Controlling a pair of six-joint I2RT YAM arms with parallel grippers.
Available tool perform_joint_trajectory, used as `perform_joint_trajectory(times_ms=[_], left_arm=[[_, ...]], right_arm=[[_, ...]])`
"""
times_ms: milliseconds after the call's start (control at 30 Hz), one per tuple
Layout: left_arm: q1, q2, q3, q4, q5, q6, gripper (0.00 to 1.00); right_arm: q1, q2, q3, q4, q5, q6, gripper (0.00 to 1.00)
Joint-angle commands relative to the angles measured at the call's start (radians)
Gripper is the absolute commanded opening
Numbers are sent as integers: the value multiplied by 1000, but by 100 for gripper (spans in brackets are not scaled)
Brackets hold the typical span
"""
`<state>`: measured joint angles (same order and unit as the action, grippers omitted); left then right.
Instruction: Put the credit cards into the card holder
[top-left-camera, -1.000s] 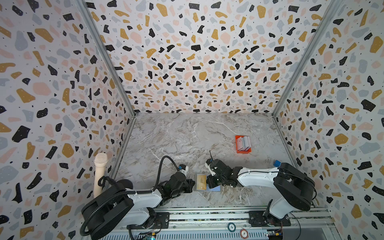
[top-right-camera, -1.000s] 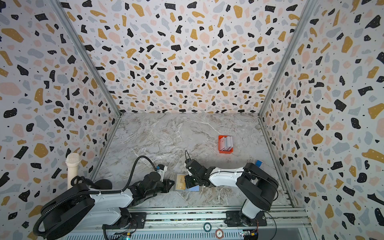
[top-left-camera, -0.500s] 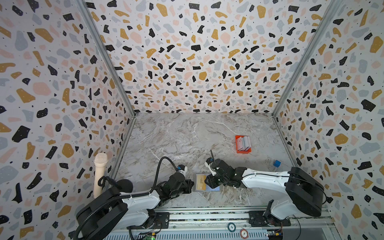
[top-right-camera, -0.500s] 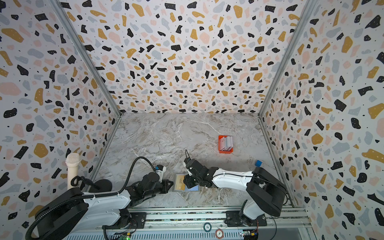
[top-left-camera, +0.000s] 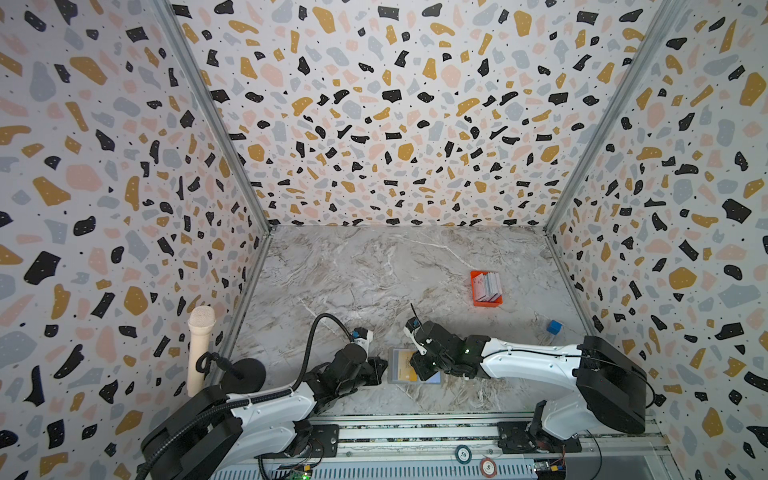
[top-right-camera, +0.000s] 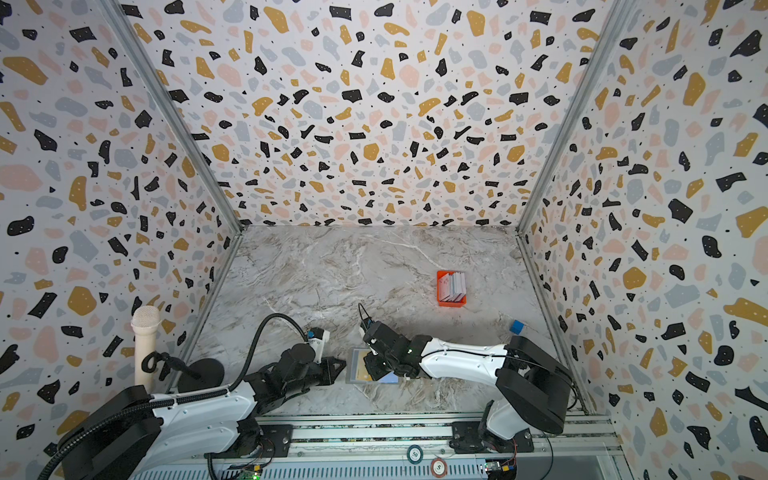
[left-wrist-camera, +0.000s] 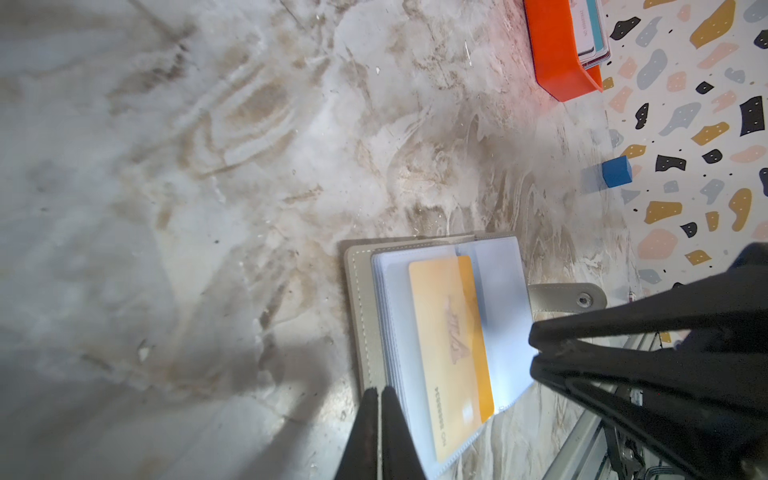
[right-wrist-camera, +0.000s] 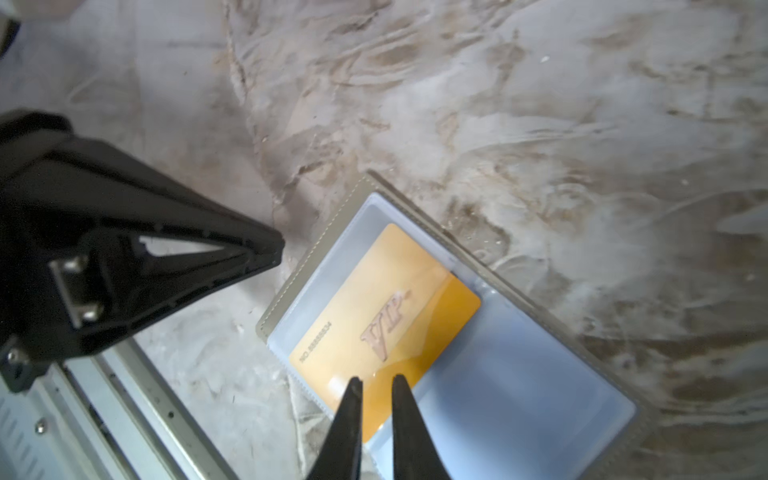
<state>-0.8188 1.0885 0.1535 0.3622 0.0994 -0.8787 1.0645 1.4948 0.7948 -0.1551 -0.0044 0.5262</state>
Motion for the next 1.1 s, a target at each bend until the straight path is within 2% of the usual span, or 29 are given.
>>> perform_joint_trajectory(times_ms=[0,167,433,867,1033,1067], left_arm=[[6,8,-12,22,10,1,8],[6,40,-6,44,22,1,8],[6,54,-12,47,17,6,5],[6,134,-18,124,53,1,4],[6,110,-28,115,47,1,4],[7,94,-32,105,39,-29,4]], right_arm=[[-10,19,29,-64,62,-20,8],[-18,64,11,-23,22,-14,6],[-21,88,6,-34,44,-6,0],[-11,117,-12,77,-59,-5,0],[-15,124,-19,81,-78,-3,0],[-17,119,-24,86,-80,0,0]])
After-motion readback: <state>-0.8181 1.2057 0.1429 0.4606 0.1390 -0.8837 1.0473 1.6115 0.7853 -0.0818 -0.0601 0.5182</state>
